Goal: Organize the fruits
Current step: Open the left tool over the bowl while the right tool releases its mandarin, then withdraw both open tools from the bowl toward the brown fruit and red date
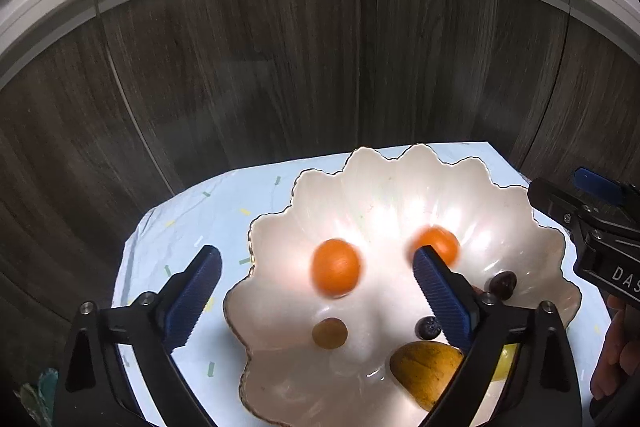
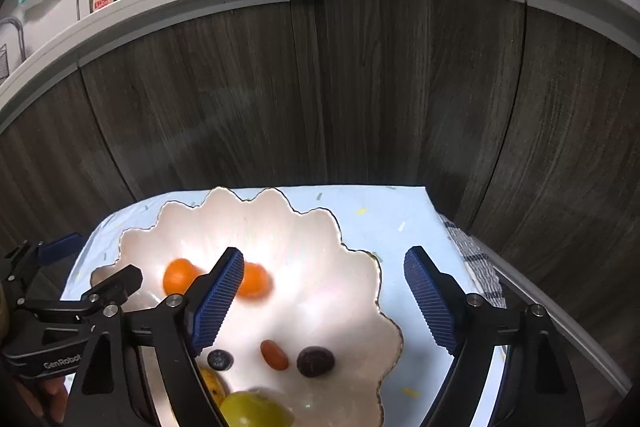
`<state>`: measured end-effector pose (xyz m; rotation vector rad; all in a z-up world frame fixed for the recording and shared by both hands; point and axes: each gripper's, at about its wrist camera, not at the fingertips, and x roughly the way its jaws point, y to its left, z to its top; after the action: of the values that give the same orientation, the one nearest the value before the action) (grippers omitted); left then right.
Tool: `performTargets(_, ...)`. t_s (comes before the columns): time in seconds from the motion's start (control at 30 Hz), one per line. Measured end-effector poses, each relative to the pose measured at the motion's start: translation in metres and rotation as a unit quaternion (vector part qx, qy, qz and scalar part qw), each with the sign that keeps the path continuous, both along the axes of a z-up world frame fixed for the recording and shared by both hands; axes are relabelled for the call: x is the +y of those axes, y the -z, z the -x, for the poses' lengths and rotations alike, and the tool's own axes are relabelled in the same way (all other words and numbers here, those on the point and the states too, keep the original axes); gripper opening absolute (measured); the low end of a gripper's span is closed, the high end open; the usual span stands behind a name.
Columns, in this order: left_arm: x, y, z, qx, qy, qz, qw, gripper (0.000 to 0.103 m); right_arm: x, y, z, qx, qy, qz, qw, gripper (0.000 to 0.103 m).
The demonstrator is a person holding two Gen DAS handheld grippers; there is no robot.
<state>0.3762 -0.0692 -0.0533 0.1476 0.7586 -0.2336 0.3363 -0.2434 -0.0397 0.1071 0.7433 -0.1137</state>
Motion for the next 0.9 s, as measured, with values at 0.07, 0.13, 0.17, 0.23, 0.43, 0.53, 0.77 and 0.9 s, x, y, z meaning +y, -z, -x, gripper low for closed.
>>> performTargets(0.07, -0.001, -0.002, 0.004, -0.002, 0.0, 0.0, 1.0, 0.099, -0.001, -0.002, 0.004, -0.001, 0.0, -0.002, 1.0, 0.084)
performTargets(0.13, 0.0, -0.004, 0.008, -0.002, -0.001, 0.004, 1.0, 0.099, -0.001, -0.003, 0.007, -0.001, 0.0, -0.003, 1.0, 0.084)
performTargets(0.17, 0.0, -0.005, 0.01, -0.002, -0.002, 0.005, 1.0, 0.1, -0.001, -0.004, 0.009, -0.001, 0.001, -0.005, 1.0, 0.084)
performTargets(0.23, -0.002, -0.007, 0.015, -0.002, -0.001, 0.009, 1.0, 0.1, -0.003, -0.006, 0.014, -0.004, 0.002, -0.01, 1.0, 0.084)
performTargets(0.43, -0.008, -0.012, 0.034, -0.004, 0.009, 0.009, 0.9999, 0.1, -0.007, -0.015, 0.029, -0.01, 0.004, -0.012, 1.0, 0.084)
performTargets(0.53, -0.011, -0.016, 0.045, -0.006, 0.012, 0.011, 0.9998, 0.1, -0.007, -0.019, 0.039, -0.012, 0.001, -0.006, 1.0, 0.084)
performTargets(0.77, -0.014, -0.023, 0.07, -0.011, 0.022, 0.011, 0.9996, 0.1, -0.009, -0.025, 0.063, -0.012, 0.001, 0.0, 1.0, 0.084)
performTargets(0.9, -0.014, -0.023, 0.083, -0.008, 0.026, 0.013, 0.9995, 0.1, -0.009, -0.025, 0.076, -0.009, 0.0, -0.001, 1.0, 0.084)
